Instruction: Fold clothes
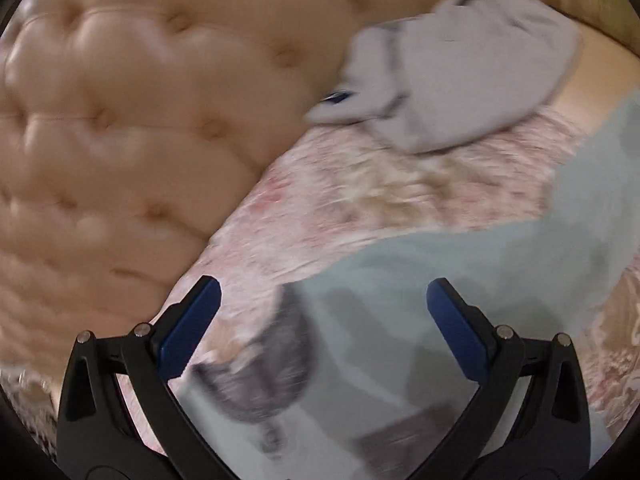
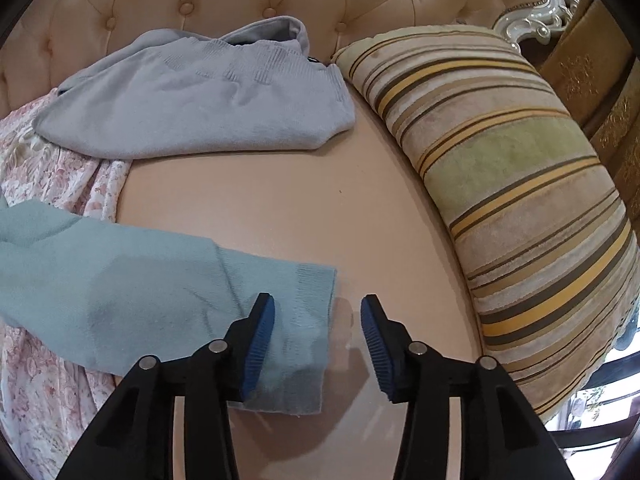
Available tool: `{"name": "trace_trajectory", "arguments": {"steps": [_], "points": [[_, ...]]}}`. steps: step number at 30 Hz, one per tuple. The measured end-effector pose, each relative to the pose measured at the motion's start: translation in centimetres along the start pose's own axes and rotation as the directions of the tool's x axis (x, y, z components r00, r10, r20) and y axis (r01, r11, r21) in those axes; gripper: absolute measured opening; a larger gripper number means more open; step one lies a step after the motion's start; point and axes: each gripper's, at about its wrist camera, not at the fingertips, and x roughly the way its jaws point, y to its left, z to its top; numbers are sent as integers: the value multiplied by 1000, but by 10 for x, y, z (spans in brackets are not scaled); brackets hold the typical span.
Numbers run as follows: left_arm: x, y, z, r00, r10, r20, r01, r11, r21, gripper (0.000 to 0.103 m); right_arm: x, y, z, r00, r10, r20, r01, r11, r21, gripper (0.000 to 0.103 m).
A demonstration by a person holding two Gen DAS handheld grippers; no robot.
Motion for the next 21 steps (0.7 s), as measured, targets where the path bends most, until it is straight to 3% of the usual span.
{"name": "trace_trajectory", "arguments": {"steps": [4,8,11,15,17,21], "points": [[14,-25,6,996,80,36,-82,995,64,103,-1,-2,-4,1000,3,18,-3,1000,10,53],[44,-16,10,992,123,6,-123,992,23,103,-2,-6,-7,1000,-19,22,19,1000,14,62],[57,3,9,995,93,-26,-95,992,-85,103,-2,-13,-10,1000,-20,20,19,999,49,71],[60,6,4,995,92,-23,-94,986,-134,103,-1,-28,-17,1000,19,17,-21,991,132,74],[54,4,2,993,115,-9,-115,984,-138,103,-4,-27,-19,1000,21,18,-23,990,140,74],[29,-3,8,987,123,99,-110,986,-121,103,-20,-27,-23,998,-11,65,3,991,131,74]]}}
